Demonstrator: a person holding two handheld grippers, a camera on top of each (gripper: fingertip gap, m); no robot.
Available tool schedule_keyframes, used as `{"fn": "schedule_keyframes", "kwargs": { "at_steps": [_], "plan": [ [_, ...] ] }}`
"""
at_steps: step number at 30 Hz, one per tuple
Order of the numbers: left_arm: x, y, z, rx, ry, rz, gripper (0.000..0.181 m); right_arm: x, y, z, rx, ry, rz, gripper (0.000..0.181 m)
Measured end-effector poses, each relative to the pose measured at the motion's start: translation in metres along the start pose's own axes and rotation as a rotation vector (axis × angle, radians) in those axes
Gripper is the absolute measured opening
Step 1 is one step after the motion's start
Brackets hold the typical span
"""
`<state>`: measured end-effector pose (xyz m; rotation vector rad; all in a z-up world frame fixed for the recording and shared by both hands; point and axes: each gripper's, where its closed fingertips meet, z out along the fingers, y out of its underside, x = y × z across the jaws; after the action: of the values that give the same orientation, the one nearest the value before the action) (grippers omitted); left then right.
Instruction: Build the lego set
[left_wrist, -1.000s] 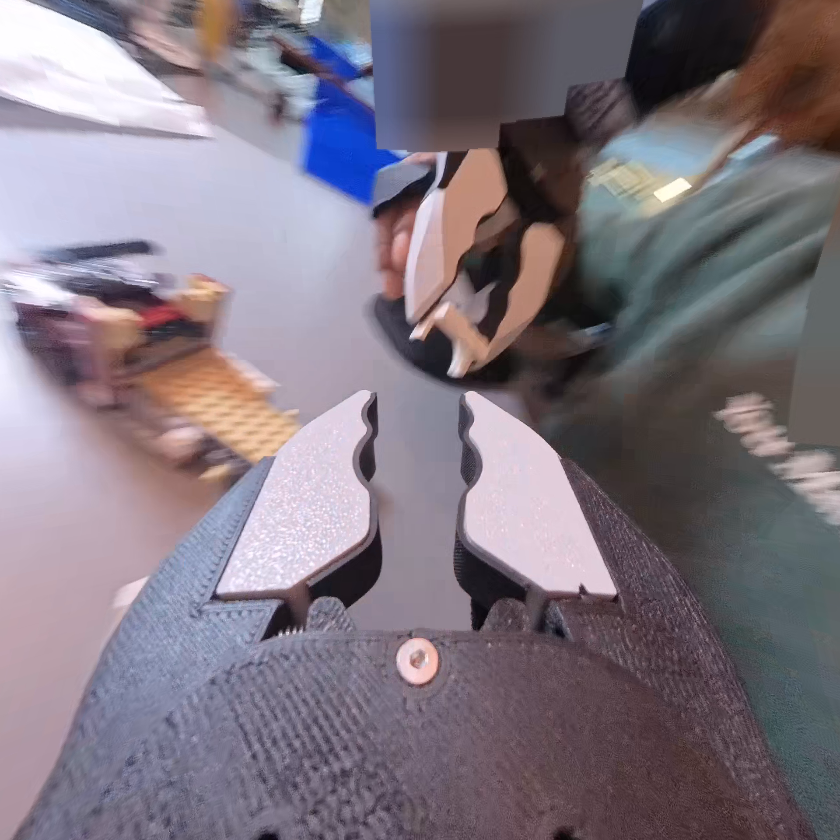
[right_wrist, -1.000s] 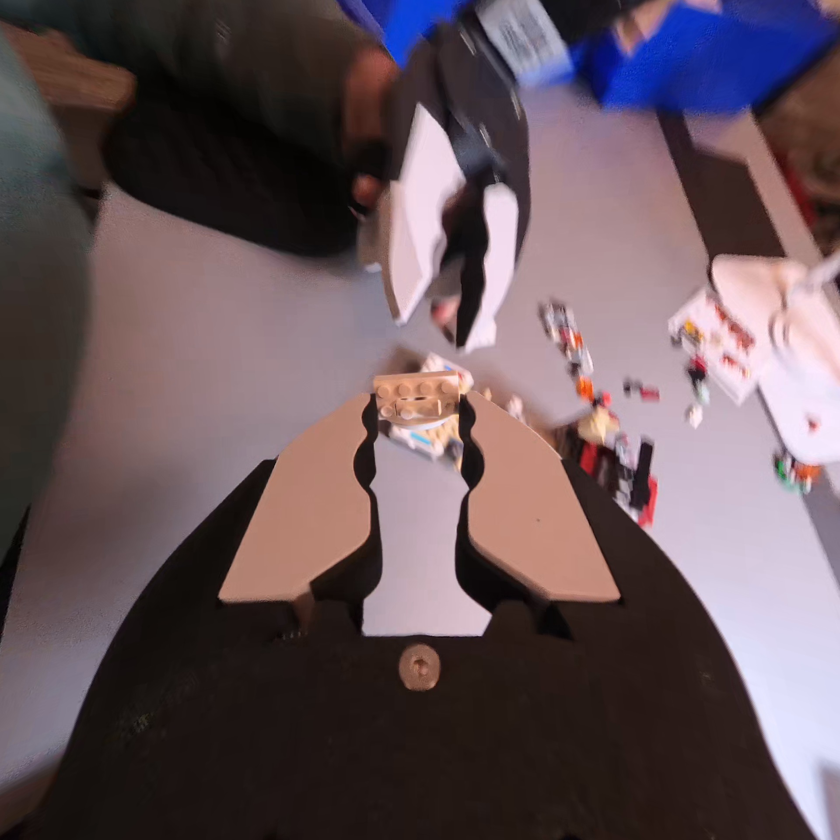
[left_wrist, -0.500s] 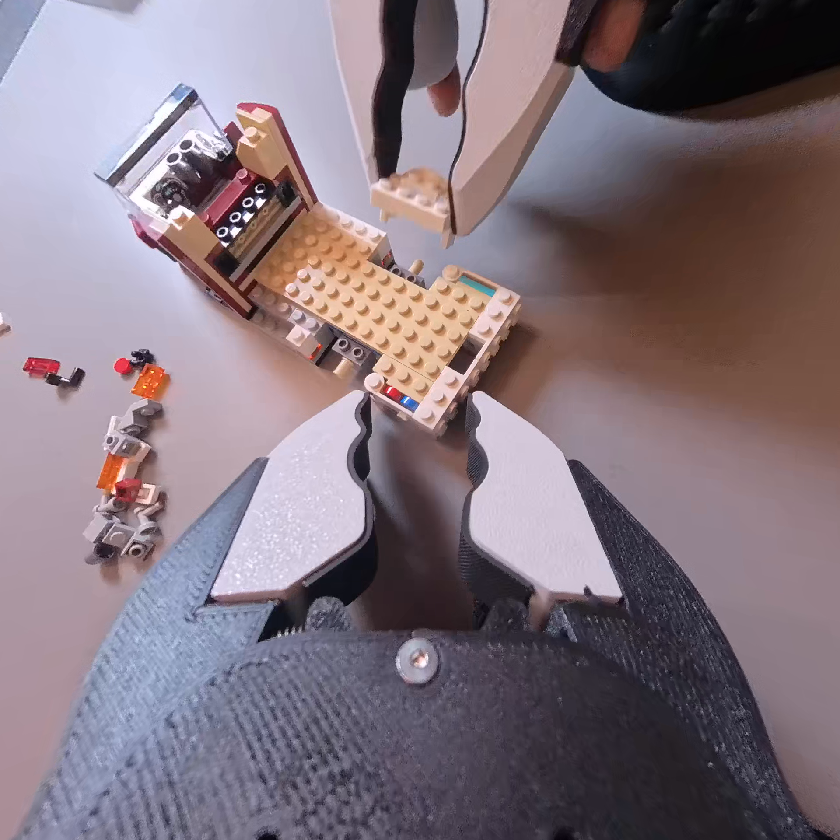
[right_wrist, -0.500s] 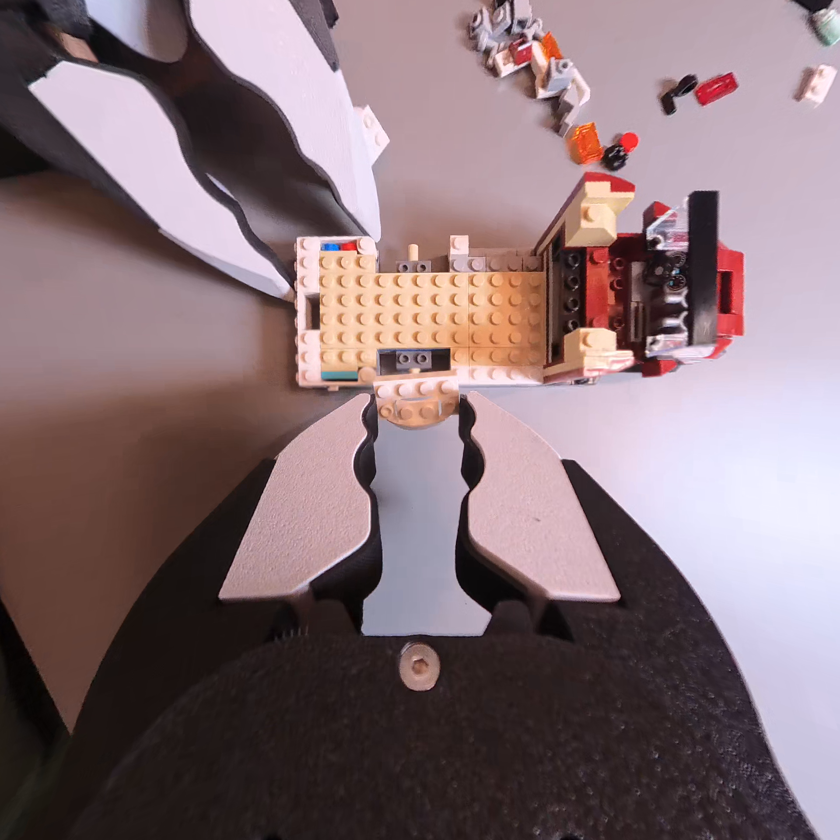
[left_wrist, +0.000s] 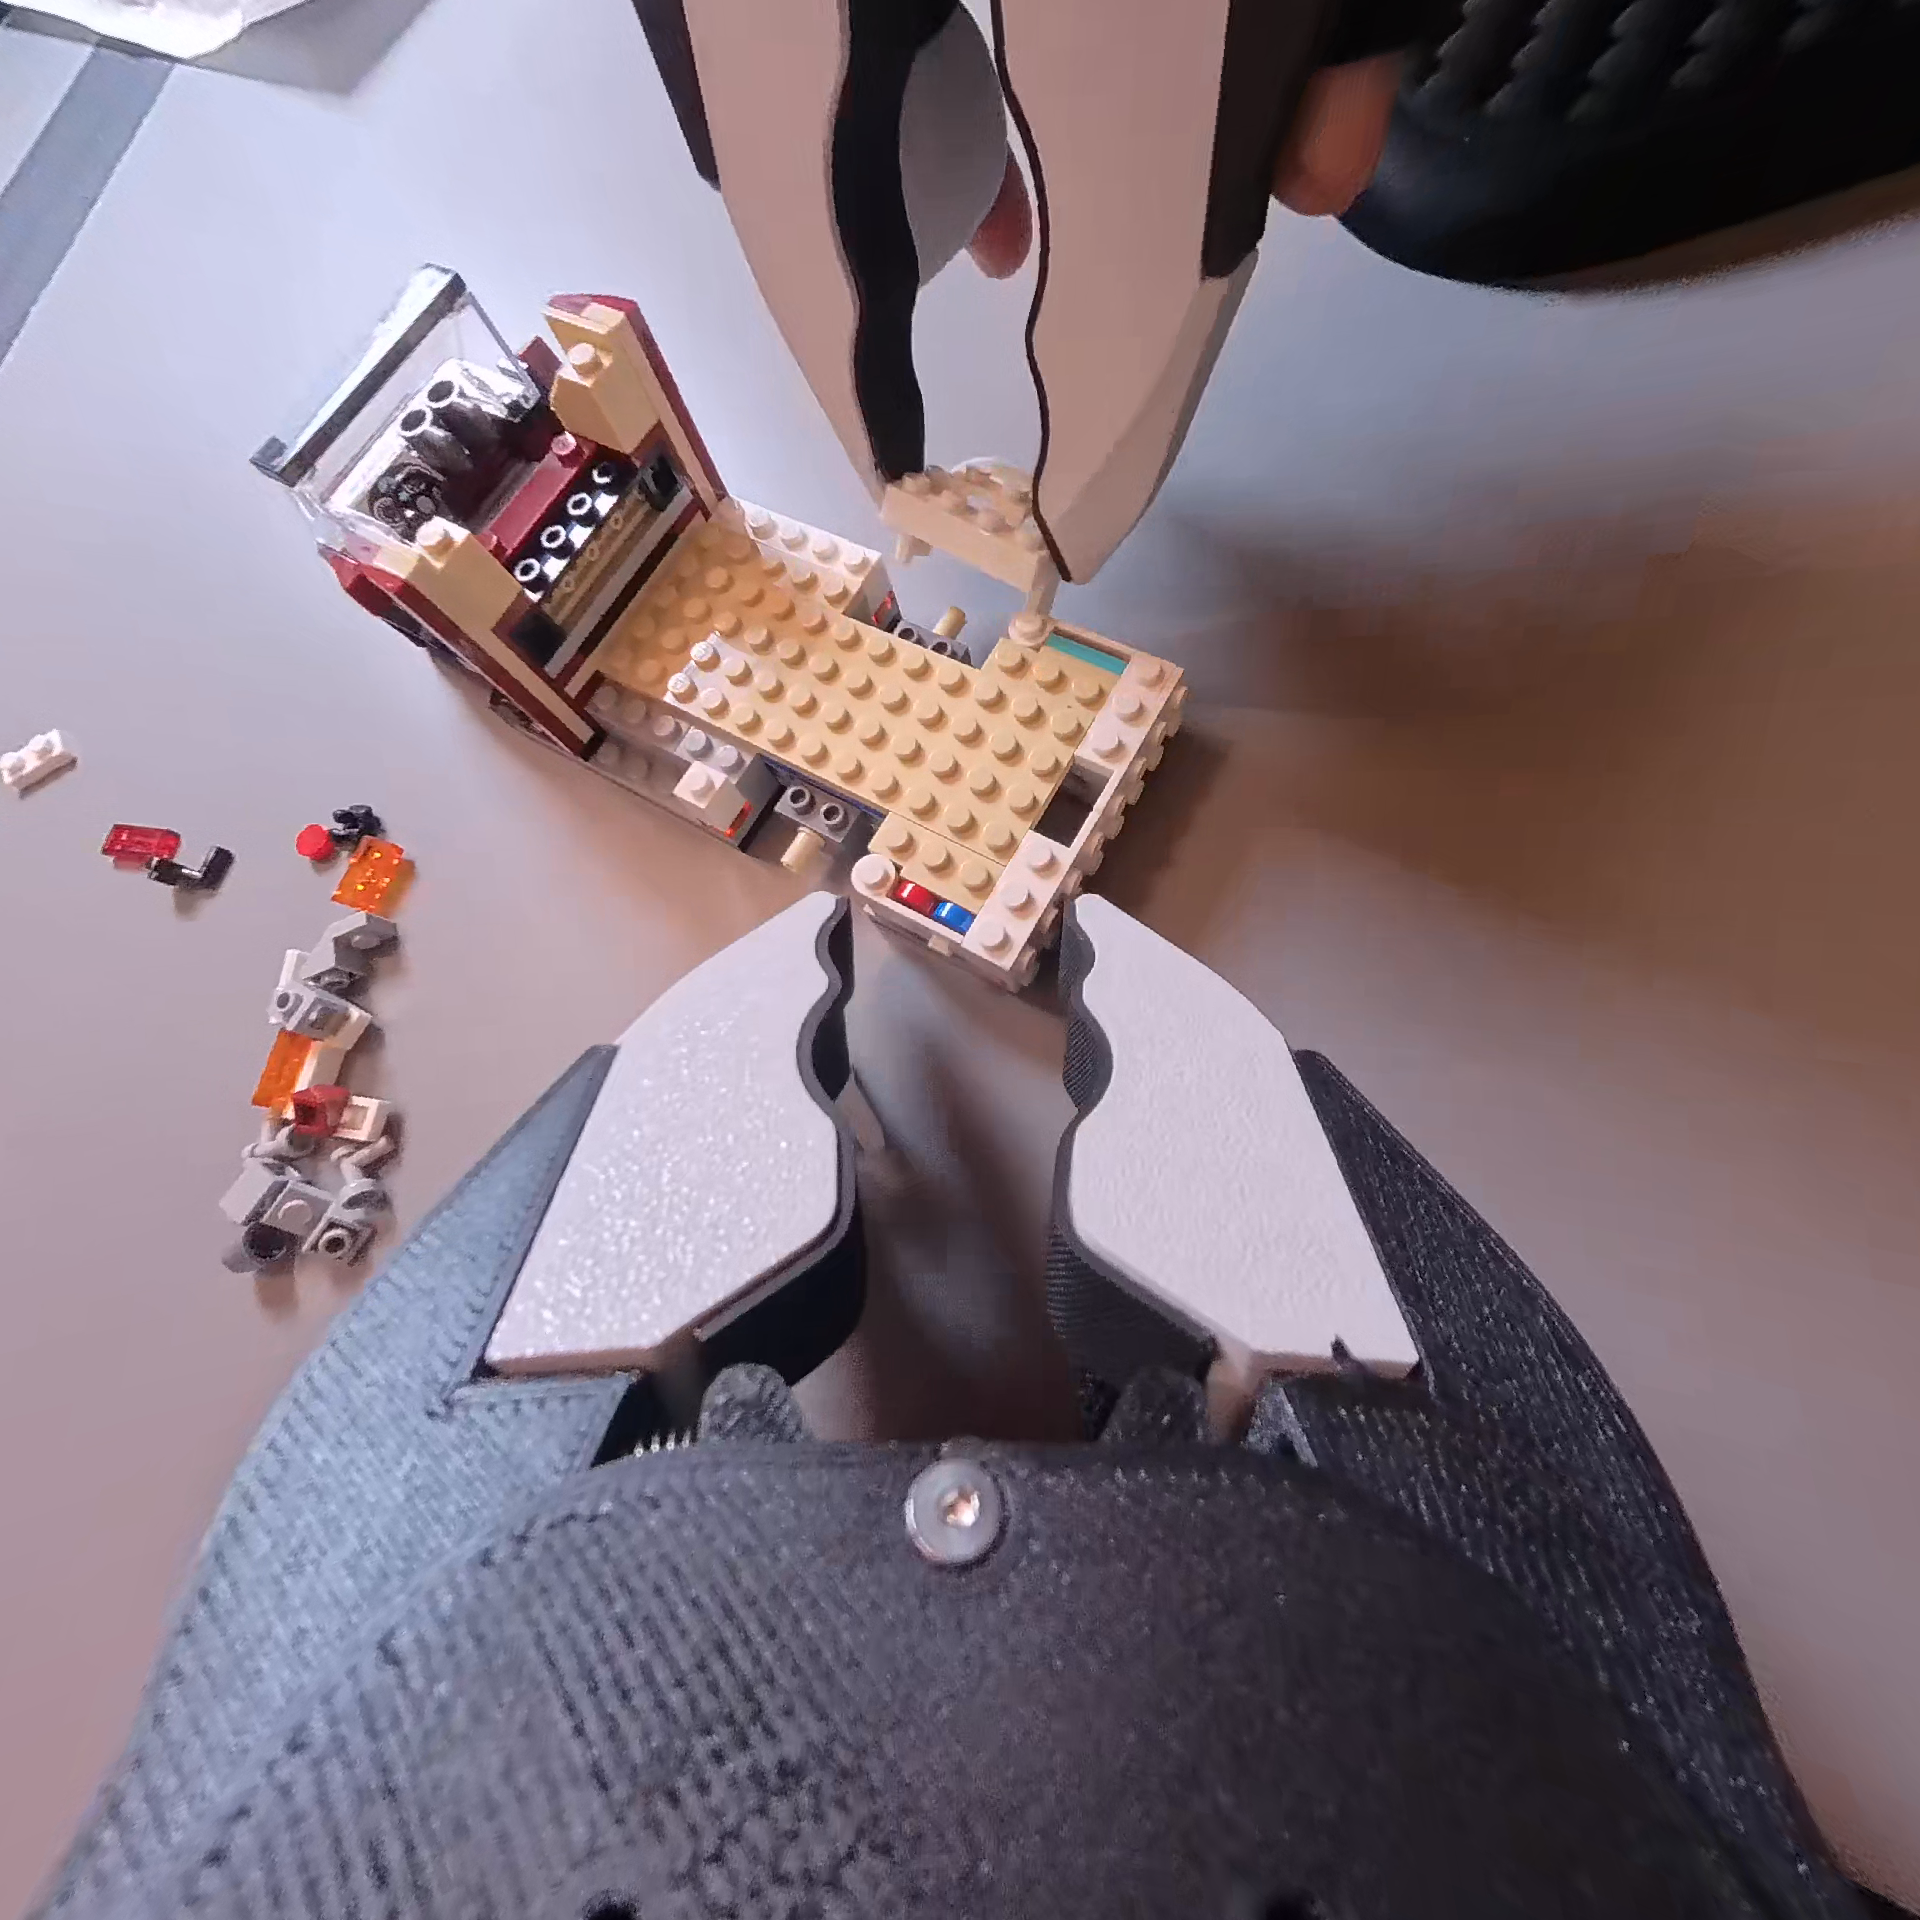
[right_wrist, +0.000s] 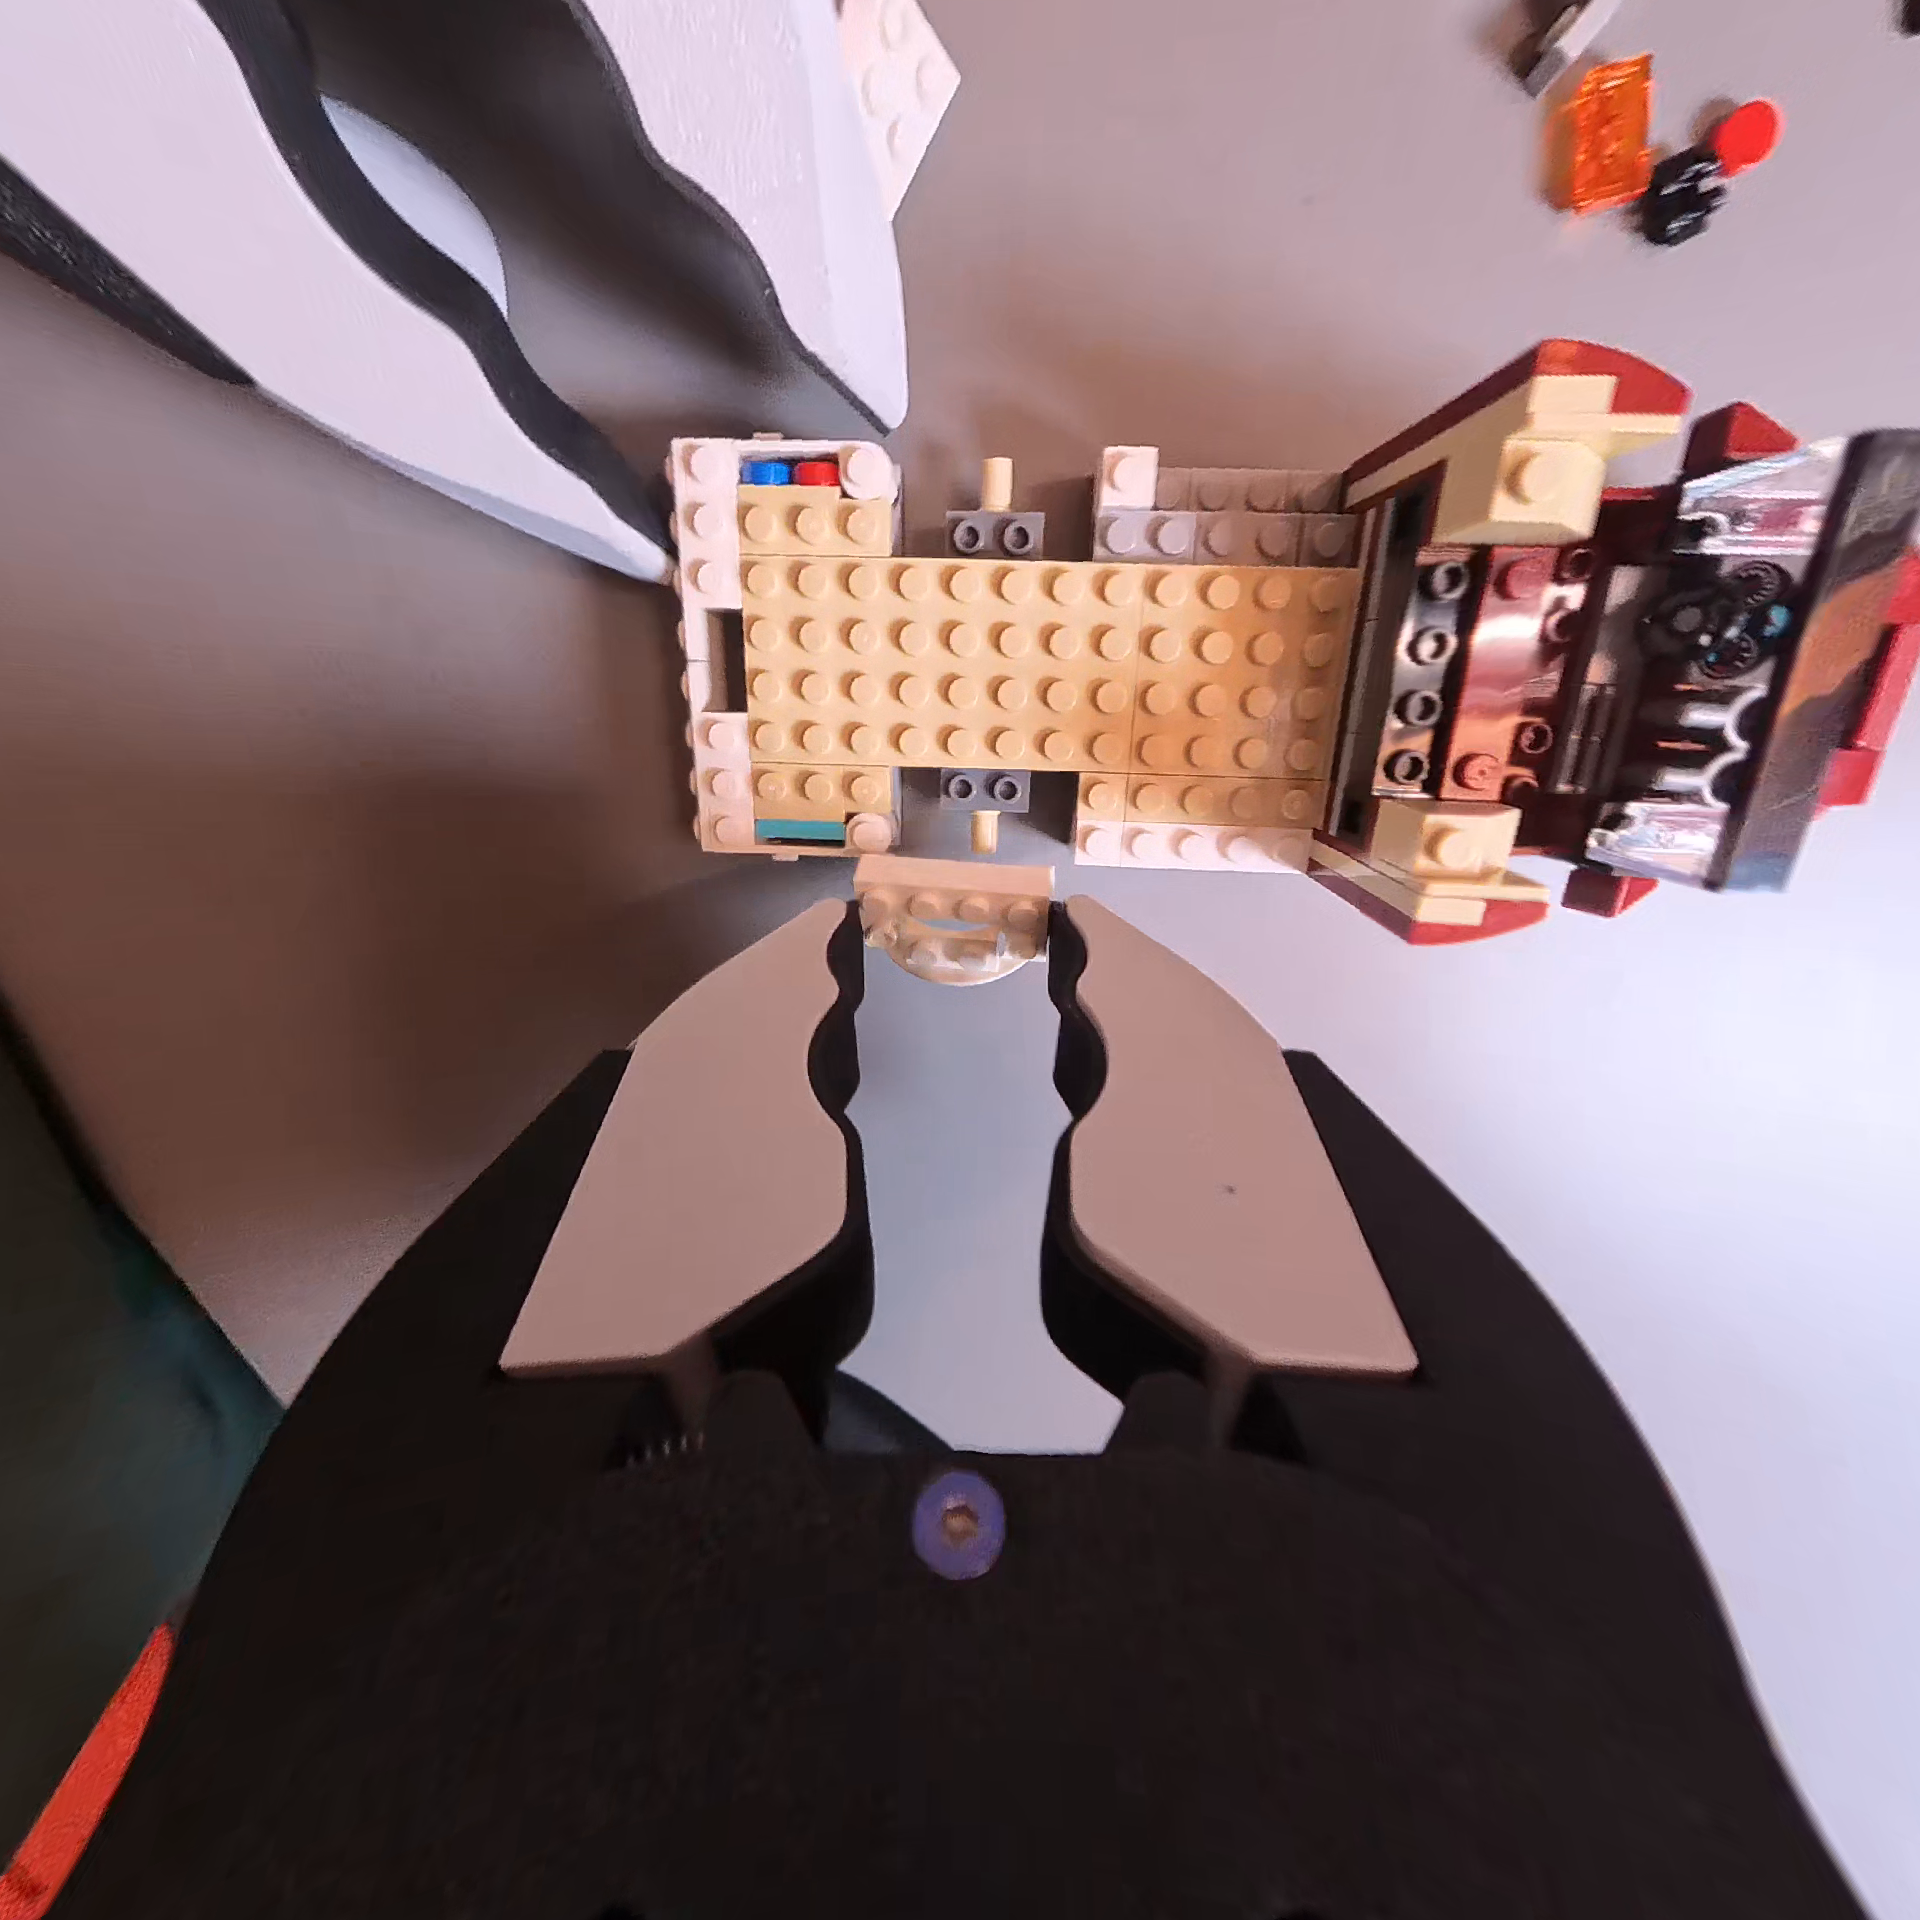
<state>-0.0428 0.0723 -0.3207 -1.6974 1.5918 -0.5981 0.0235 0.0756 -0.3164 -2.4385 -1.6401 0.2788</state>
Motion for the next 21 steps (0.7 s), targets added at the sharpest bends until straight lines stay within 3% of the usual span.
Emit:
{"fn": "schedule_keyframes", "kwargs": {
  "at_steps": [7, 14, 21],
  "plan": [
    [0.000, 0.000, 0.000, 0.001, -0.003, 0.005, 0.036, 0.004, -0.006, 0.002, -0.051, 0.017, -0.039, 0.034],
    [0.000, 0.000, 0.000, 0.012, 0.003, -0.002, 0.036, 0.003, -0.006, 0.001, 0.033, 0.018, -0.019, 0.034],
    [0.000, 0.000, 0.000, 0.016, 0.003, 0.000, 0.036, 0.001, 0.014, 0.003, 0.036, 0.005, 0.016, 0.035]
  ]
}}
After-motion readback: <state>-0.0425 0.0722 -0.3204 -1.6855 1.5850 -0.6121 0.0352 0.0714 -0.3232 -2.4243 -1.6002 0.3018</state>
